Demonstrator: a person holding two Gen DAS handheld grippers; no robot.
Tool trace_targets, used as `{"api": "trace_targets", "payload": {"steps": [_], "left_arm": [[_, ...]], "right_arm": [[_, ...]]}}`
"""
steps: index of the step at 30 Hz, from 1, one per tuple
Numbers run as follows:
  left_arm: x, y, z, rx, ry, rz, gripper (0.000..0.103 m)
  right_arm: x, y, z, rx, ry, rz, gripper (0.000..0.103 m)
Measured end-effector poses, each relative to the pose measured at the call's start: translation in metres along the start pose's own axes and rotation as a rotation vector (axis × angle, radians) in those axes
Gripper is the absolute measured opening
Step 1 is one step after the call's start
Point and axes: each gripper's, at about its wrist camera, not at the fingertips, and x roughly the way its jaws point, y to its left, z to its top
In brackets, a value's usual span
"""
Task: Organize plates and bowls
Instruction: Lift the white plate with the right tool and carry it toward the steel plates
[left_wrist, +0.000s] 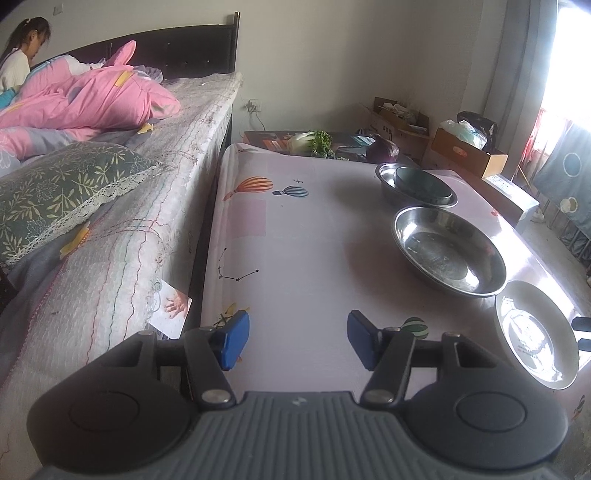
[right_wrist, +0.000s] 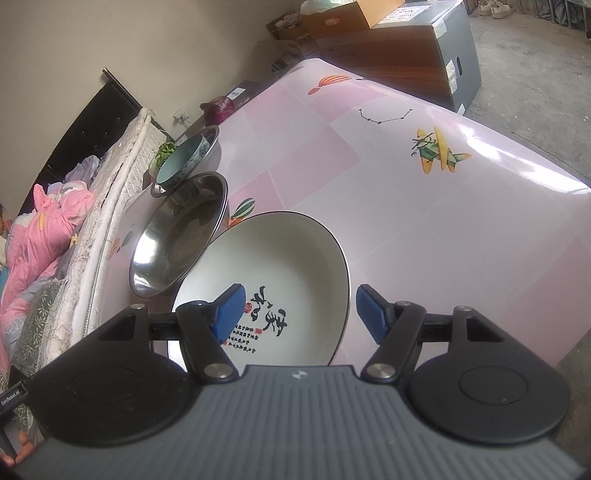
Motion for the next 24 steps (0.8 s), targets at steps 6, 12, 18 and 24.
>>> {"api": "trace_targets", "payload": {"steps": [6,12,18,24], "left_arm": [[-0.001,0.002,0.000,-0.008,-0.003,-0.001,0.060],[-0.009,0.000,-0.001,0.004,-0.014,0.002,0.060],[-0.019,-0.010,-0.009,0.058,-0.013,0.004,0.060],[-0.014,-0.029,-0.031,0.096,0.081,-0.070,0.061]], "right_arm": [[0.000,0.001,0.000,0.002,-0.002,-0.005,0.067],[-0.009,0.000,-0.003,0.003,-0.021,-0.005,0.067],[-0.020,-0.003,-0.007,0.006,-0.041,0.015,0.068],[-0.026,0.001,-0.012,-0.020,-0.055,0.031,0.068]]}}
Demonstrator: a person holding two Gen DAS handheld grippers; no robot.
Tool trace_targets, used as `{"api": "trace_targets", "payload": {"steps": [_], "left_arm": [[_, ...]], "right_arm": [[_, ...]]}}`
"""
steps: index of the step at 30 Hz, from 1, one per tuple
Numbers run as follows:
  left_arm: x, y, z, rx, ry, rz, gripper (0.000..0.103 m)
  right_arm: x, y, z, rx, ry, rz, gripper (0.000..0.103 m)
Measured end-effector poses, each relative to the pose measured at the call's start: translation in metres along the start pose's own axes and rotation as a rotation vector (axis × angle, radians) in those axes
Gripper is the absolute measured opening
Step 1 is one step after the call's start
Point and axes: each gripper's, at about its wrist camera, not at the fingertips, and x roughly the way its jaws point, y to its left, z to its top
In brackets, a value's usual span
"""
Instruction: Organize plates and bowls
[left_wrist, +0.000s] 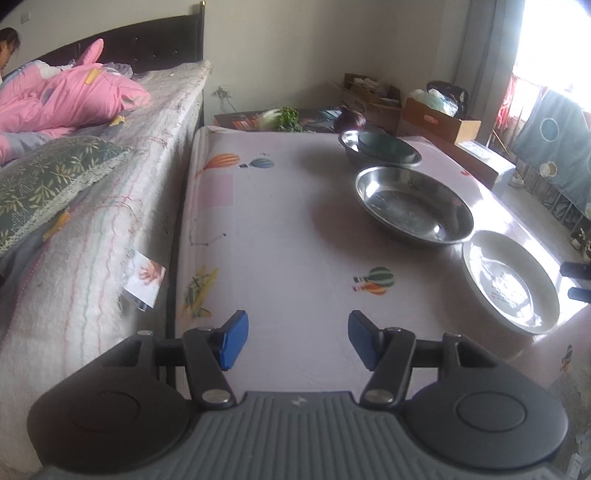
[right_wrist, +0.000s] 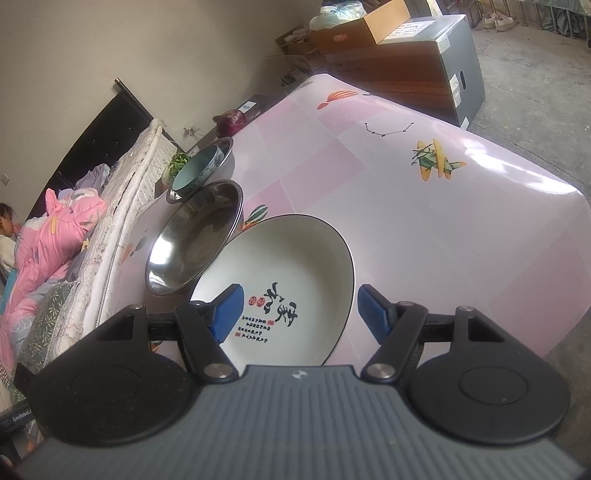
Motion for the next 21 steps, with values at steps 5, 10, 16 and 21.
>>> {"api": "trace_targets", "payload": {"steps": [5,10,16,21], "left_arm": [[0.021,-0.040,-0.009,0.075,0.052,-0.108,0.061],[0.056,-0.082,0.003,0.109,0.089,-0.231,0.064],[0.094,-0.124,0.023,0.159,0.116,-0.248,0.064],[0.116,-0.148,0.034,0.159,0.141,-0.263,0.062]], "right_arm": [[0.008,0.003,-0.005,-0.028,0.014,0.015,0.070],[0.019,0.006,-0.003,-0.073,0.004,0.009,0.073],[0.030,0.005,0.002,-0.133,-0.020,-0.033,0.073],[0.044,-0.011,0.008,-0.099,-0.003,-0.039,0.068]]}}
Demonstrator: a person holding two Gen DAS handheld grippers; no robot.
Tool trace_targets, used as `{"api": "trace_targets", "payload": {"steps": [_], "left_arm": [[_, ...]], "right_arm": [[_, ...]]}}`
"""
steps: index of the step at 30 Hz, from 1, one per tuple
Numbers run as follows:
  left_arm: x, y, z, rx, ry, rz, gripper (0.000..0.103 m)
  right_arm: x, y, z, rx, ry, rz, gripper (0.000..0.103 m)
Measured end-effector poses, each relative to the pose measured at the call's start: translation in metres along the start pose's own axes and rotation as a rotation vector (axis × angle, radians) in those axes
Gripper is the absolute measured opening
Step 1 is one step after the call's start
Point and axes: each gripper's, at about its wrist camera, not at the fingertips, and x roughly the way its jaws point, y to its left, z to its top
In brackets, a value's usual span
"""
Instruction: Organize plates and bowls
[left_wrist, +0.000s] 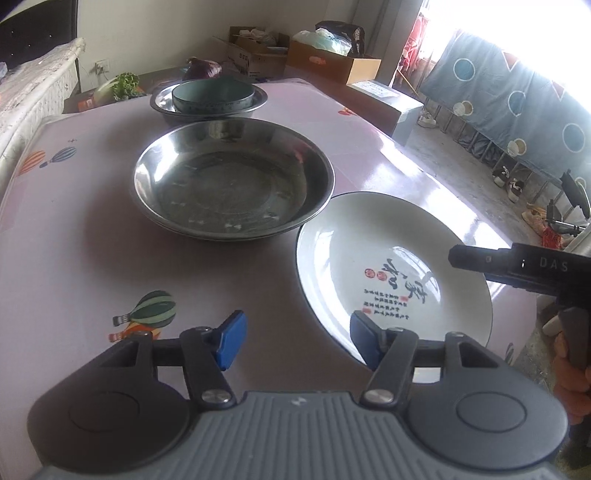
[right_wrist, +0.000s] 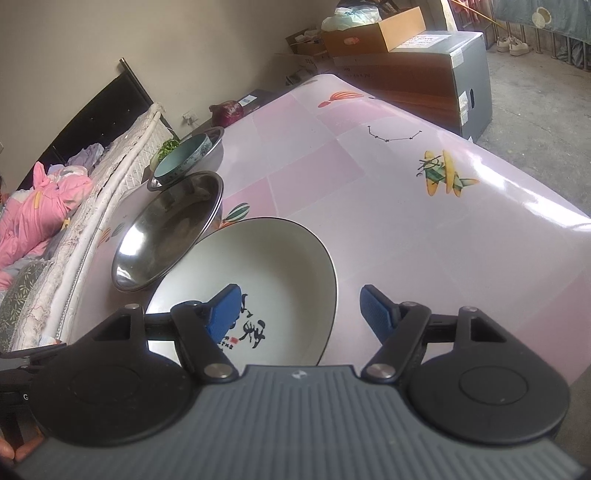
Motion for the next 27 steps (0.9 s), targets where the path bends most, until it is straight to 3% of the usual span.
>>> {"api": "trace_targets", "payload": {"steps": [4,7,8,9,14,23,27], "left_arm": [[0.016,-0.006,0.006,-0.019,0.039,-0.007,0.057],[0.023,-0.011,0.008,-0.014,0.041,0.001,0.046],[0.024,-0.012,0.009,-0.005,0.045,0.001,0.039],[0.026,-0.014,0.010,-0.001,0.047,-0.004,0.033],[0.026,-0.016,0.012,-0.002,0.061,-0.019,0.030],[0.014,-0.013,0.005,-0.006,0.097,-0.038,0.030],[0.018,-0.015,0.007,0.014,0.102,-0.037,0.034]], "right_arm": [[0.013,-0.007,0.001,0.012,0.032,0.015,0.055],[0.020,-0.008,0.002,0.006,0.047,0.026,0.042],[0.023,-0.008,0.002,0.003,0.053,0.031,0.033],[0.025,-0.007,0.001,0.001,0.058,0.028,0.032],[0.026,-0.007,0.001,-0.002,0.052,0.018,0.026],[0.018,-0.001,-0.005,-0.035,0.085,0.018,0.026],[0.016,-0.001,-0.009,-0.039,0.076,0.016,0.025]]}}
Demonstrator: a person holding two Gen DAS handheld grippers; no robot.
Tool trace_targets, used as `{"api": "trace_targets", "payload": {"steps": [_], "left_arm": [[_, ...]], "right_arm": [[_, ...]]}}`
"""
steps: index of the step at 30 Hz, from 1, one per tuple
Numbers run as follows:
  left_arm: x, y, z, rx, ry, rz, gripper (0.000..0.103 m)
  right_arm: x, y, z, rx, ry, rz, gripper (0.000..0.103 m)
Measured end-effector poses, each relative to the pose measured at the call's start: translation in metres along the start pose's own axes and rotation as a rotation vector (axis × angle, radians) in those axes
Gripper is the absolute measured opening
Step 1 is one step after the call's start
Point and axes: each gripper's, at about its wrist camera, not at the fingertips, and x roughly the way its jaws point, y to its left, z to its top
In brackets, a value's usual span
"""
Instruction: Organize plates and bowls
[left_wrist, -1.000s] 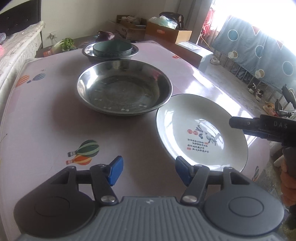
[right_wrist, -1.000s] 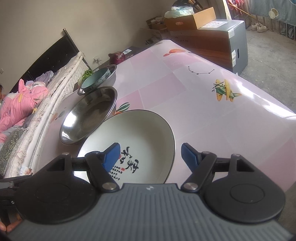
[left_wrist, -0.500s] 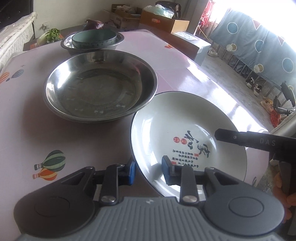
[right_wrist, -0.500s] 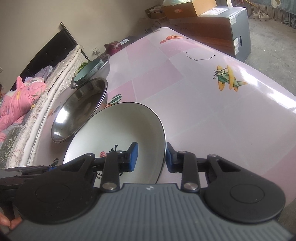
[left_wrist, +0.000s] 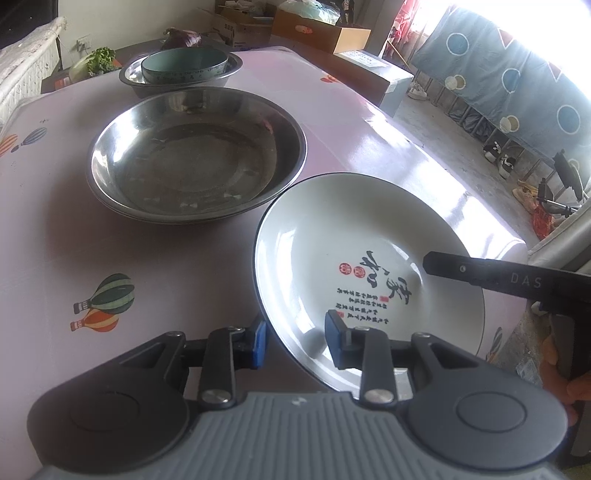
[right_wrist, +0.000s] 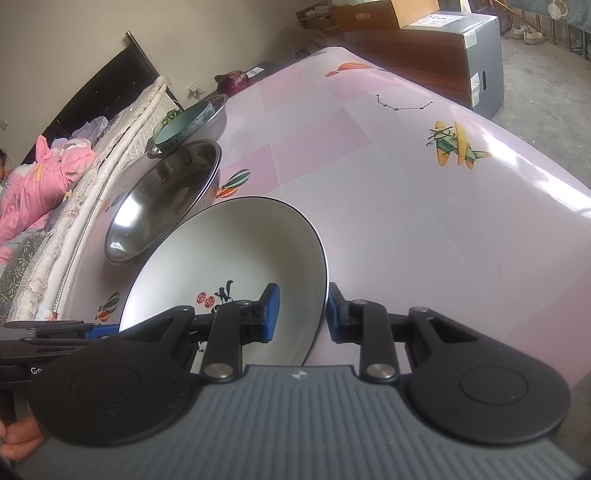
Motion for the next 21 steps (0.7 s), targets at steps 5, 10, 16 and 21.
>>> {"api": "trace_targets", "payload": {"steps": [5,10,16,21], "left_arm": [[0.006,-0.011,0.003,0.056,-0.018,0.044,0.044],[0.009,-0.013,0.005,0.056,-0.036,0.059,0.047],[0.009,-0.016,0.007,0.047,-0.035,0.079,0.048],[0.008,-0.018,0.007,0.050,-0.032,0.092,0.048]], "right_arm": [[0.001,0.000,0.000,0.001,-0.012,-0.005,0.025],[0.004,0.004,-0.001,-0.041,-0.030,-0.030,0.025],[0.006,0.015,-0.002,-0.110,-0.037,-0.082,0.027],[0.005,0.016,0.001,-0.105,-0.031,-0.086,0.028]]}}
